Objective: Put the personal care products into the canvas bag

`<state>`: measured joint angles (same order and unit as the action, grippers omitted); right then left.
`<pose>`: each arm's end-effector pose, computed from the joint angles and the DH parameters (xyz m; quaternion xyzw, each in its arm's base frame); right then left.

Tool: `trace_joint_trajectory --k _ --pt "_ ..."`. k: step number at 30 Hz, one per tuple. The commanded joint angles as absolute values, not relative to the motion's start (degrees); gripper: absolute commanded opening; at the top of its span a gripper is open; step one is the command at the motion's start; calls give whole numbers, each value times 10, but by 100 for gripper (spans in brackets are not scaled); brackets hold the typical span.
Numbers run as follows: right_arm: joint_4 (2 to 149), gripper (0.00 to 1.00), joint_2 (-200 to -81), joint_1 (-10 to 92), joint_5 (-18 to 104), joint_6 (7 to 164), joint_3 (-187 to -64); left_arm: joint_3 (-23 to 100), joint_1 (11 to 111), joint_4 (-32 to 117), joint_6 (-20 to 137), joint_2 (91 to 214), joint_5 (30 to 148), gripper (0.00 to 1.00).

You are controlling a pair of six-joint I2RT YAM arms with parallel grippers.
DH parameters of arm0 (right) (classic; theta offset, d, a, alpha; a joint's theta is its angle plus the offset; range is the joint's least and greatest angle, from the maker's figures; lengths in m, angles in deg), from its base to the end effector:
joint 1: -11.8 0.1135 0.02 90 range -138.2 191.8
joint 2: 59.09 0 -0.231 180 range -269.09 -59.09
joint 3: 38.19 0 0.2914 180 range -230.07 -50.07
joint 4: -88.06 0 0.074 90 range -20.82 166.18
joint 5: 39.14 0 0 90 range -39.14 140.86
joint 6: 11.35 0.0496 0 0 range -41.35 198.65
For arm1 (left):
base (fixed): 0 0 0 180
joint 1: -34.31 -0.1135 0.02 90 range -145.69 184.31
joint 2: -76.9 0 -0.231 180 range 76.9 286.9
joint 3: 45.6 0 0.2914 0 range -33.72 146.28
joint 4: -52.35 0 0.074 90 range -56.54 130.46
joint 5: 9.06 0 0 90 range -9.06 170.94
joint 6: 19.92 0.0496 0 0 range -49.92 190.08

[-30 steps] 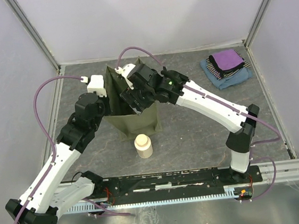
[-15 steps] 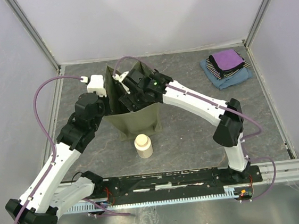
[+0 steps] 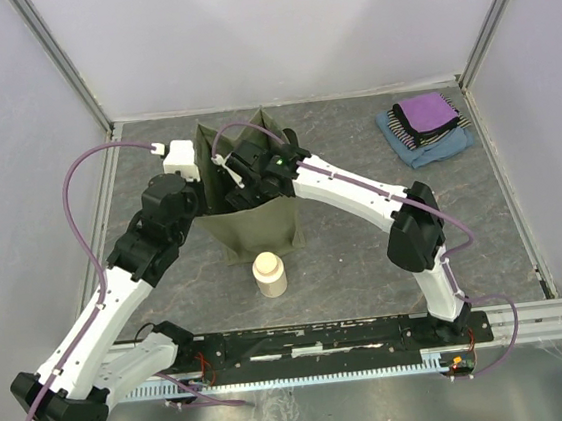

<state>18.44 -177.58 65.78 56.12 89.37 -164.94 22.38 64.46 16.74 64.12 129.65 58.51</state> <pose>0.2846 0.3837 0.2501 -0.3462 0.9039 0.0946 0.2325 0.2462 -0.1211 0.3322 0.0602 0.8108 -0.0217 0.5819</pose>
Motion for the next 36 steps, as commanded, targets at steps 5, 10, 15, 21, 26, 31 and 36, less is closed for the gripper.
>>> trace_joint_trajectory --k 5,10,15,21,26,31,36 --pt "176 69 -1747 651 566 881 -1668 244 644 206 643 1298 561 12" --pt "169 85 -1724 649 580 880 -1696 242 644 202 642 1300 558 12" --pt "175 98 -1680 649 609 885 -1715 232 644 202 629 1303 564 11" --pt "185 100 -1613 648 639 887 -1716 227 644 204 628 1299 565 11" --pt "183 100 -1540 650 633 882 -1675 225 644 206 628 1299 561 11" --pt "151 100 -1489 693 680 875 -1652 226 644 206 628 1303 551 11" --pt "170 100 -1439 747 696 892 -1590 228 644 209 634 1302 545 11"
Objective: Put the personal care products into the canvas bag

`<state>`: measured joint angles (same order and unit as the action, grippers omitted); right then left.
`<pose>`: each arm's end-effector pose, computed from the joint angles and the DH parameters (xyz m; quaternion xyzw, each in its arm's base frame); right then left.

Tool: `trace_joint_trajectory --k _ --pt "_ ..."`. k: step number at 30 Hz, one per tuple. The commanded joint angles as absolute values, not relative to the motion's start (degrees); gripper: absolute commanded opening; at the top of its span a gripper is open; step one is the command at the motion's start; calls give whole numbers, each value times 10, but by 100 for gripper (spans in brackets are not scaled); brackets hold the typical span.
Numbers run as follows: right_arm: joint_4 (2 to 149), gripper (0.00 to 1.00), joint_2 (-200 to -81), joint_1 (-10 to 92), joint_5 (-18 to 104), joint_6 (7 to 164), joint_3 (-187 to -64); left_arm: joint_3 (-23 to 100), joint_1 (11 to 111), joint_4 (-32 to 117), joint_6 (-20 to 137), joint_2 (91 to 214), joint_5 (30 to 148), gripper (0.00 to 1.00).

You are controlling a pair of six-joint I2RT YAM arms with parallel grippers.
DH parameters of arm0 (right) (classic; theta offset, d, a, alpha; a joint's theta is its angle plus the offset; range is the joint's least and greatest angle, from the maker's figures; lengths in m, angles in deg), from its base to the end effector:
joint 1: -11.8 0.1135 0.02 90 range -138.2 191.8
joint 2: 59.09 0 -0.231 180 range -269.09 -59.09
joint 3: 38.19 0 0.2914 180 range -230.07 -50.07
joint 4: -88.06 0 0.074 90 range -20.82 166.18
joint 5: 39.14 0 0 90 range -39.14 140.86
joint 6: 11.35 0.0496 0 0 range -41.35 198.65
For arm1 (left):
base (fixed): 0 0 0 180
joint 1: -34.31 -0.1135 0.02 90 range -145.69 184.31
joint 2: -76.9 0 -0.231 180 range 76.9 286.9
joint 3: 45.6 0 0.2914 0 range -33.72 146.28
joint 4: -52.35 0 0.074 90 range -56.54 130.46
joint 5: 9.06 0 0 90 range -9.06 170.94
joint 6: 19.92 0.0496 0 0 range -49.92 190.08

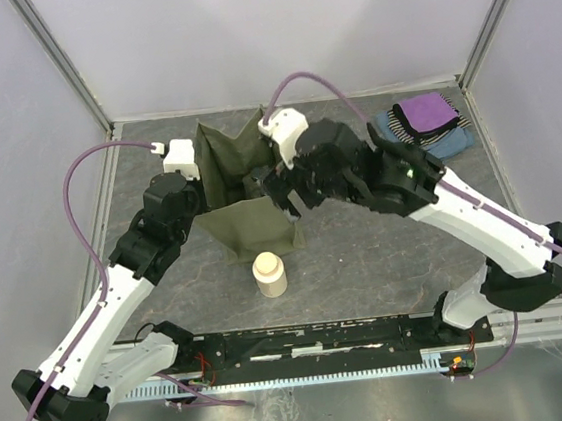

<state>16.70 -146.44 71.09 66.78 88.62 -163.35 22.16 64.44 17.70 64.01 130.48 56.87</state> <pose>0.1858 0.2862 0.4556 -0.3046 0.8204 0.1658 0.4547 0.2498 -0.1216 0.3290 0.0512 0.8106 -0.0104 0.5833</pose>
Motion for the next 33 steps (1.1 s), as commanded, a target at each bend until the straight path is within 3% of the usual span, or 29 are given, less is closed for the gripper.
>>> trace_joint_trajectory --k 1,8,13,20,33 --pt "179 100 -1430 755 699 897 -1572 229 644 210 634 1302 545 11" --pt "326 100 -1349 803 709 938 -1381 232 644 200 623 1291 556 11" --pt "390 100 -1351 831 713 939 -1314 239 644 183 629 1290 558 10" --pt "471 100 -1383 858 686 934 -1269 235 644 177 626 1274 561 11" --pt "470 100 -1482 864 640 949 -1267 236 644 155 622 1260 555 10"
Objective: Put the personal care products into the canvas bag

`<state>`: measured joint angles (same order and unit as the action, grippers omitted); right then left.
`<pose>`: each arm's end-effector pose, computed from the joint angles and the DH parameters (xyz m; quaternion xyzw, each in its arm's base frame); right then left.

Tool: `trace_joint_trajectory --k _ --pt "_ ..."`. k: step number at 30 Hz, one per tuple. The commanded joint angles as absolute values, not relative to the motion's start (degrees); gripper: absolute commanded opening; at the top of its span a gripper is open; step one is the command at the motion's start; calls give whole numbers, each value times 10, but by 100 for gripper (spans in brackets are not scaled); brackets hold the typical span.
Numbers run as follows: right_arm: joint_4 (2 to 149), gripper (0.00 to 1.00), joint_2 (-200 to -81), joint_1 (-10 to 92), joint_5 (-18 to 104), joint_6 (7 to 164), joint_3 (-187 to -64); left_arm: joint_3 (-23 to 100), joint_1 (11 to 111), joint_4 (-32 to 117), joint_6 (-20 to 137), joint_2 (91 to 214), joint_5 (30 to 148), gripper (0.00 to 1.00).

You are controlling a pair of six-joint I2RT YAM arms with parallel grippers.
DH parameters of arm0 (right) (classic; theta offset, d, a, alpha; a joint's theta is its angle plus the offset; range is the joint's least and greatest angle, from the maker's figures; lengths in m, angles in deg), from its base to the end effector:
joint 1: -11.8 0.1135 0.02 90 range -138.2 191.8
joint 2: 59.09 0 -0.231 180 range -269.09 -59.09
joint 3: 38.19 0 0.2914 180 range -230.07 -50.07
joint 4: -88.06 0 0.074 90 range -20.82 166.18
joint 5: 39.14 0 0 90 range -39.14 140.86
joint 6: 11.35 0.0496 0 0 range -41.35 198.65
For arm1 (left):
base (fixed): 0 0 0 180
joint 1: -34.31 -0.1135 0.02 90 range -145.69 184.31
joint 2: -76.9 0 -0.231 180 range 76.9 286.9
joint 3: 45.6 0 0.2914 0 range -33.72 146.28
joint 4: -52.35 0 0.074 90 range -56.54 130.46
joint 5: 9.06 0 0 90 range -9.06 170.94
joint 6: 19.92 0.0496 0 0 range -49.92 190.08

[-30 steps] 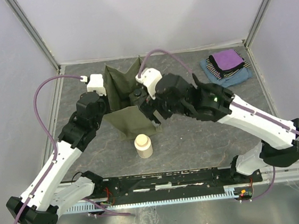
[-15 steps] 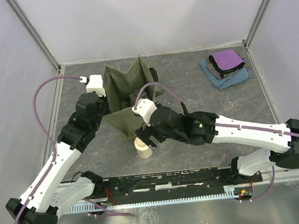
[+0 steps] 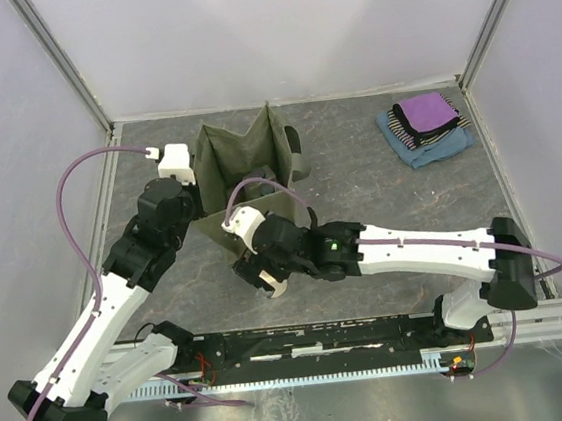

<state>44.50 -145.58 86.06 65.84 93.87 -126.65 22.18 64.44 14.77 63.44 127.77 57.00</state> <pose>0.1177 0.3702 0.2732 -0.3991 0.8132 0.2017 0.3724 0.2390 -0.1154 0.3353 0.0483 0.8118 -0.0136 0.5818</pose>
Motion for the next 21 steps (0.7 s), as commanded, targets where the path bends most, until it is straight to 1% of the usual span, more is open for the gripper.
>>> trace_joint_trajectory --k 1,6,21 --pt "471 100 -1489 864 636 950 -1267 236 644 155 622 1259 555 10" --pt "474 100 -1519 864 628 961 -1259 236 644 151 623 1257 557 10" --pt "516 100 -1559 863 640 976 -1213 228 644 143 622 1248 560 10"
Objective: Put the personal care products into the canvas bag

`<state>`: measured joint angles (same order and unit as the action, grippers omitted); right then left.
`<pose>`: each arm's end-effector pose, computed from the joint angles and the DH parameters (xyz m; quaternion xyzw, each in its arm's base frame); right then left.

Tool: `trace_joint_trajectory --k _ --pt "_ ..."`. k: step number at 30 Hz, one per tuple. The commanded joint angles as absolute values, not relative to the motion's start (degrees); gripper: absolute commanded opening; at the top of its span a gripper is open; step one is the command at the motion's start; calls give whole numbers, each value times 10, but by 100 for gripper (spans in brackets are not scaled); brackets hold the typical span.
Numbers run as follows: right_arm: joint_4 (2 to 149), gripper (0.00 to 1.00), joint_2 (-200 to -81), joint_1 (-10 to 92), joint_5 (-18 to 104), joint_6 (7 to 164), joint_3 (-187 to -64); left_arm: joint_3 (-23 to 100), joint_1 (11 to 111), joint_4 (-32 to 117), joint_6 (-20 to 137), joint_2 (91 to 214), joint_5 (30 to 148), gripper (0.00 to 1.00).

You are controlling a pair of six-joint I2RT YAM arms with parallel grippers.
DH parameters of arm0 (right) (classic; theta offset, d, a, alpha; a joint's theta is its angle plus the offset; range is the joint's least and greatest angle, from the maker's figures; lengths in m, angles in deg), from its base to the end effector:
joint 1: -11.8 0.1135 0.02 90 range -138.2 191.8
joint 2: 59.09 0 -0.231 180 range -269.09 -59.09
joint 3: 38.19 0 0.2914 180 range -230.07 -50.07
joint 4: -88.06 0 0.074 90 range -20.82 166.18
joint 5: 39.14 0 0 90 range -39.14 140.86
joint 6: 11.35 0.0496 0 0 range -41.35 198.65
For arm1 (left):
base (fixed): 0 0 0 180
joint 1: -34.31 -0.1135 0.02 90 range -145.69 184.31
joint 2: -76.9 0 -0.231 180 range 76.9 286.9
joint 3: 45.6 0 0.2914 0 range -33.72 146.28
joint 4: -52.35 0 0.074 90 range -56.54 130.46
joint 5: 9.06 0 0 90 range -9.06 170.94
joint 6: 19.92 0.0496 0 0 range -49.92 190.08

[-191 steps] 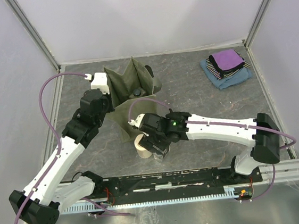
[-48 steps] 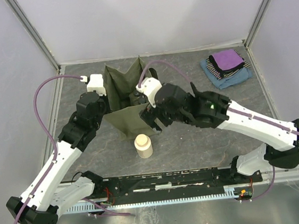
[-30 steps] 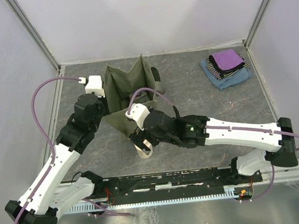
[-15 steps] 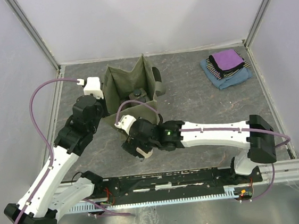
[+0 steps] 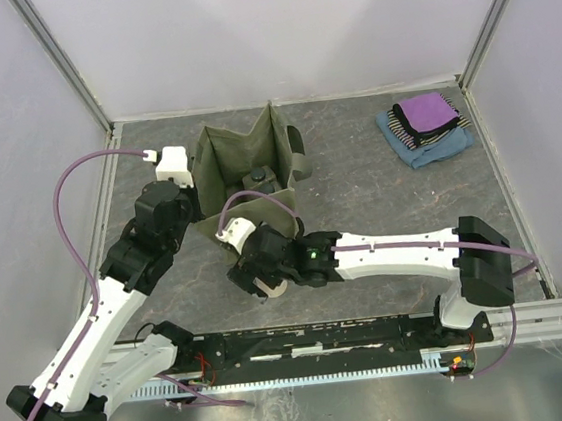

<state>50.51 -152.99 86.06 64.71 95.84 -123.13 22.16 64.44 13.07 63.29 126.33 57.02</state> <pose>0.1220 0.3891 0.2100 -0.4012 0.8314 0.1851 0.3369 0.2331 -0.1120 0.3379 0.0480 0.8131 -0.0136 0.5800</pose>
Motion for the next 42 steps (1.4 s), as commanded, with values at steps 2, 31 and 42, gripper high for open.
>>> trace_joint_trajectory --k 2,31,42 --pt "506 100 -1567 863 648 976 -1217 228 644 142 622 1248 560 10" --pt "538 100 -1543 860 675 980 -1185 228 644 148 620 1271 563 10" --pt "548 94 -1554 852 659 977 -1185 232 644 150 623 1280 564 10"
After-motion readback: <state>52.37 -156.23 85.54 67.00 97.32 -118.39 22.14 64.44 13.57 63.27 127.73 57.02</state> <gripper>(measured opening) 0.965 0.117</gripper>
